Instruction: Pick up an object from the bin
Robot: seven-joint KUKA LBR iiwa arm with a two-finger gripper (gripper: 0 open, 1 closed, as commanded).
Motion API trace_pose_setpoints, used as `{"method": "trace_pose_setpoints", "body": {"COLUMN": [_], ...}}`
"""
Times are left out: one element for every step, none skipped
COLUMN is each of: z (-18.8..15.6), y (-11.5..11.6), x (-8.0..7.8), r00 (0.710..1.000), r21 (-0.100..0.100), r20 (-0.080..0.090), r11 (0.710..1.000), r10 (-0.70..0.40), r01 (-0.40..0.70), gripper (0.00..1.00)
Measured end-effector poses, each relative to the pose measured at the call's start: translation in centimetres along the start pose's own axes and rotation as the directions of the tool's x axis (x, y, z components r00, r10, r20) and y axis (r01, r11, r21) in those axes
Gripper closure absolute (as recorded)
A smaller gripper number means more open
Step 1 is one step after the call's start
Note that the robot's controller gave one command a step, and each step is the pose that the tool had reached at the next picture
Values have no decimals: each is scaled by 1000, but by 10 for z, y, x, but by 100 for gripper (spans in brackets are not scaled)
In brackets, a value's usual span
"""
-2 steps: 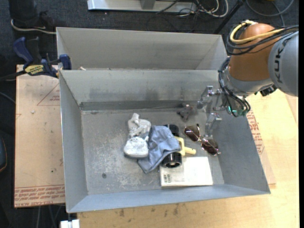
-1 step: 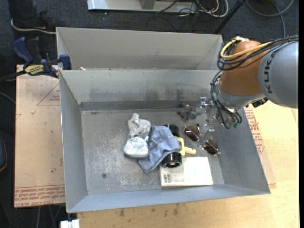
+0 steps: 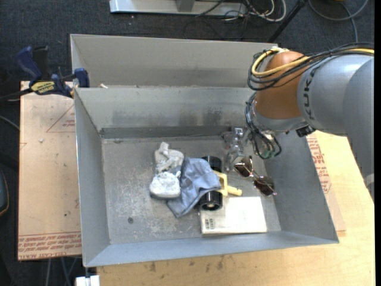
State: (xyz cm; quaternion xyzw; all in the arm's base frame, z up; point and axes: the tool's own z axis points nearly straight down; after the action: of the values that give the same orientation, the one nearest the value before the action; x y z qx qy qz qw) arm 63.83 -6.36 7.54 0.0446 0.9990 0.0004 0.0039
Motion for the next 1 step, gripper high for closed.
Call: {"method": "trace_pose_setpoints", "body": {"z": [0], "y": [0], "x": [0], "r00": [1000], "r21": [0], "r20": [0], "r11": [1000], "r10": [0], "r01": [0], "gripper": [100]}}
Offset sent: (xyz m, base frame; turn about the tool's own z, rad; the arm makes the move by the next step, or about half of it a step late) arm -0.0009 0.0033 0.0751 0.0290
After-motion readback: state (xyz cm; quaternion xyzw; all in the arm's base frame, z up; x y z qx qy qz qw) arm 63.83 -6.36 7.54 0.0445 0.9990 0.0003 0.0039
